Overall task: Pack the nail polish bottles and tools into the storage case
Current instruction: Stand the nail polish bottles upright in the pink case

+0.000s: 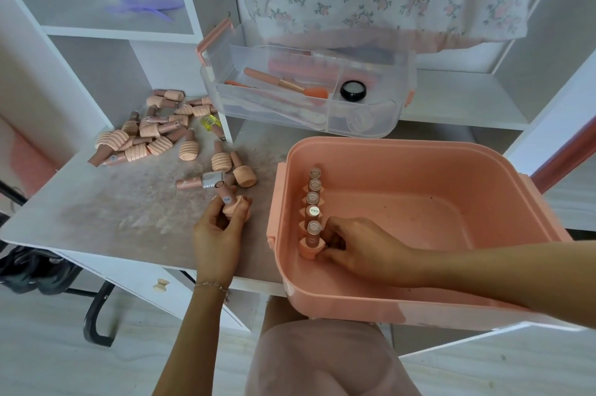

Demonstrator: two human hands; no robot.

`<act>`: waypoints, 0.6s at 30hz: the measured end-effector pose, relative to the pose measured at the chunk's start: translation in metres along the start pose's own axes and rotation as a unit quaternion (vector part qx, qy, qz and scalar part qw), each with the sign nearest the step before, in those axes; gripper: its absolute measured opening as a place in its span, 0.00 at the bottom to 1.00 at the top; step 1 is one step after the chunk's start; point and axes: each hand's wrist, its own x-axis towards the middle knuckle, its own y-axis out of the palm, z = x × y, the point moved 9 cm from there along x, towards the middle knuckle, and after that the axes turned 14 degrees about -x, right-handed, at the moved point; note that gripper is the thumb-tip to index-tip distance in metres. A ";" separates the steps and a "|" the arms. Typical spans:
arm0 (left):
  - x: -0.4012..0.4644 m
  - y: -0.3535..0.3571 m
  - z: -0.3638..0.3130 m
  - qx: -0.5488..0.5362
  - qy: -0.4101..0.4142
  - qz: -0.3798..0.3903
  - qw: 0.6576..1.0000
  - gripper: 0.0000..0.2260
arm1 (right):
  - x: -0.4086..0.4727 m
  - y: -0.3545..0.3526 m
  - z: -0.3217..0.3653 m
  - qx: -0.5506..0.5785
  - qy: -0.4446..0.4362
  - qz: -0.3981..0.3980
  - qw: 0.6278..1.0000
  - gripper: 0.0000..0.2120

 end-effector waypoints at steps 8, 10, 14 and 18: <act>0.001 -0.001 0.003 0.005 -0.004 -0.003 1.000 0.09 | -0.001 0.000 0.001 -0.006 0.003 -0.005 1.000 0.08; 0.001 0.000 0.002 0.009 -0.001 -0.001 1.000 0.09 | 0.000 -0.001 0.002 -0.007 0.005 -0.009 1.000 0.09; 0.000 -0.001 0.001 0.005 0.001 -0.005 1.000 0.09 | 0.002 -0.001 0.001 -0.008 0.008 -0.006 1.000 0.09; 0.000 0.000 0.002 0.007 -0.002 -0.004 1.000 0.08 | 0.001 0.003 -0.003 -0.005 0.015 0.008 1.000 0.08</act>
